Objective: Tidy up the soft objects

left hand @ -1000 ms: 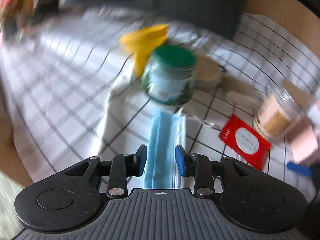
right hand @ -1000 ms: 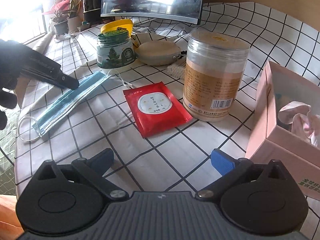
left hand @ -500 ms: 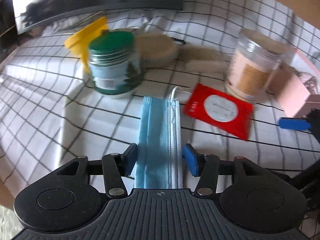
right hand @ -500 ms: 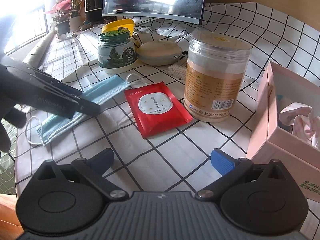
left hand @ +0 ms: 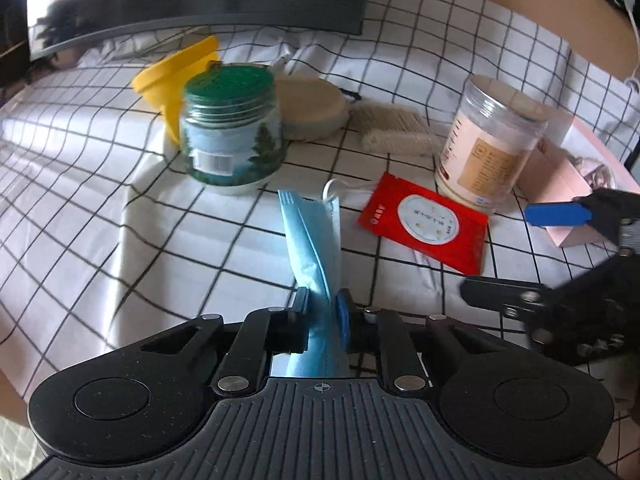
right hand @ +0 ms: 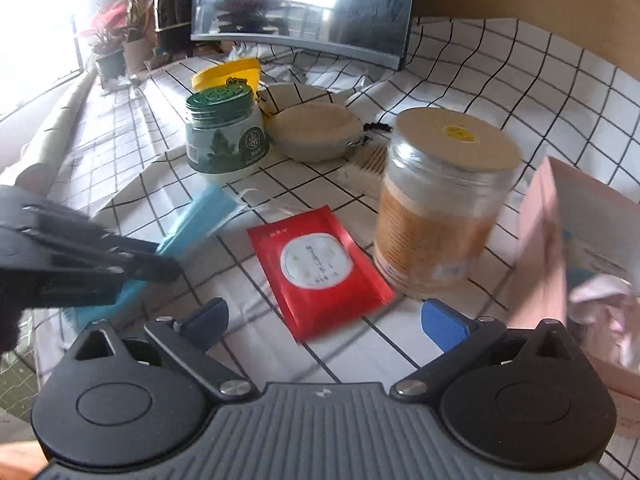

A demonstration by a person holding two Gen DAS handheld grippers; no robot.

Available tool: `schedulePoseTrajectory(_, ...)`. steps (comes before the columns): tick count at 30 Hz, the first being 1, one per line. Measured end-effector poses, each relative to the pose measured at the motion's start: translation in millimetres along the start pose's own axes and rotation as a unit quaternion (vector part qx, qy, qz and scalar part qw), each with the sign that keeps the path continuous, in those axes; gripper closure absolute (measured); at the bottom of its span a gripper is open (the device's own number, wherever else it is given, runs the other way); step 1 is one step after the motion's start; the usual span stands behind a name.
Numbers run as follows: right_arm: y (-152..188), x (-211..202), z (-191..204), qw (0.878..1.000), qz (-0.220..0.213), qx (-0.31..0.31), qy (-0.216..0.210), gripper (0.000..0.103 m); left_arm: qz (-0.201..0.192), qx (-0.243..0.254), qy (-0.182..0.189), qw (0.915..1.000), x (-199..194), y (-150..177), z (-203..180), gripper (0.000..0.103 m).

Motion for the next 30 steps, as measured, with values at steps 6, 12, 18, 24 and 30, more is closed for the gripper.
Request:
schedulePoseTrajectory(6,-9.6,29.2,13.1,0.997,0.044,0.063,0.013,0.000,-0.009,-0.044,0.018,0.9988,-19.8,-14.9,38.1,0.091)
schedulePoseTrajectory(12,-43.1,19.8,51.5,0.999,0.014,0.016,-0.047,0.001,-0.030,-0.098,0.031,0.9942,-30.3,-26.8,79.8,0.091)
schedulePoseTrajectory(18,-58.1,41.8,42.3,0.999,0.027,-0.034,0.020,0.009,-0.007,-0.114,0.075,0.9906,-22.7,-15.9,81.2,0.091)
schedulePoseTrajectory(24,-45.5,33.5,34.8,0.999,0.040,-0.015,0.029,0.010,0.012,-0.121,0.086,0.9889,-18.6,-3.8,68.7,0.091)
schedulePoseTrajectory(30,-5.6,19.7,28.1,0.996,0.057,-0.039,0.050,0.010,0.024,-0.042,0.005,0.9988,-13.7,-0.9,39.3,0.084)
Point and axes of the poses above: each gripper's, at about its wrist camera, not at the fingertips, and x roughly the way its jaws point, z to its left, y to its underside, the point moved 6 cm from there along x, roughly the way its jaws point, and after that the axes turned 2 degrees about -y, right-handed, at the moved point
